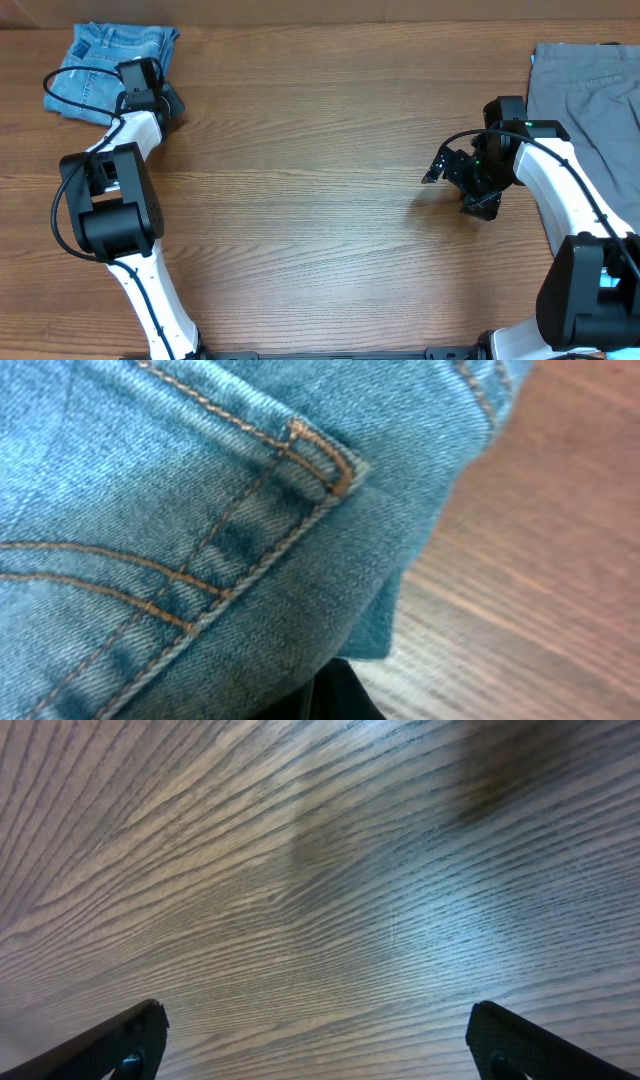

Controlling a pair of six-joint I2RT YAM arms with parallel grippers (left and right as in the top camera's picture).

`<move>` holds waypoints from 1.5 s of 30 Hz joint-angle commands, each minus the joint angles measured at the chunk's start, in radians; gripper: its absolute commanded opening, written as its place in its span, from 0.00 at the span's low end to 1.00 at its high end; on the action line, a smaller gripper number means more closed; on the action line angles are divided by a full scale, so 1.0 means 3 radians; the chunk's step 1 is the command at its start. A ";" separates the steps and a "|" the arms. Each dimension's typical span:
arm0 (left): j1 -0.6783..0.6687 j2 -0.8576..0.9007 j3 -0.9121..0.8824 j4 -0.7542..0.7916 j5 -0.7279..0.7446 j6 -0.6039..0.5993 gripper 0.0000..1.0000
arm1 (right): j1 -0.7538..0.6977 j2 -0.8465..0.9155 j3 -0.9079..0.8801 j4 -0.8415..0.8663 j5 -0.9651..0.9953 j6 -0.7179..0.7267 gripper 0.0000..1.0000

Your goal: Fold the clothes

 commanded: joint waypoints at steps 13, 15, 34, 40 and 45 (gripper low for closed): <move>-0.0186 0.0048 -0.0008 0.0319 0.0140 -0.0341 0.08 | 0.0376 -0.0003 -0.0008 0.0053 -0.0018 0.0132 1.00; -0.0188 0.0056 -0.0008 0.0328 0.0141 -0.0398 0.08 | 0.0440 -0.0003 -0.0008 0.0085 -0.0018 0.0134 1.00; -0.0174 -0.0997 0.1099 -0.2131 0.0102 0.0164 0.04 | 0.0561 -0.0003 -0.0008 0.0403 -0.0005 0.0154 1.00; 0.0011 -0.1069 0.1087 -0.2996 -0.0388 -0.0300 0.04 | 0.0561 -0.0003 -0.0008 0.0482 0.0010 0.0153 1.00; 0.0289 -0.0762 0.1085 -0.3239 -0.0381 -0.0374 0.04 | 0.0561 -0.0003 -0.0008 0.0506 0.0011 0.0151 1.00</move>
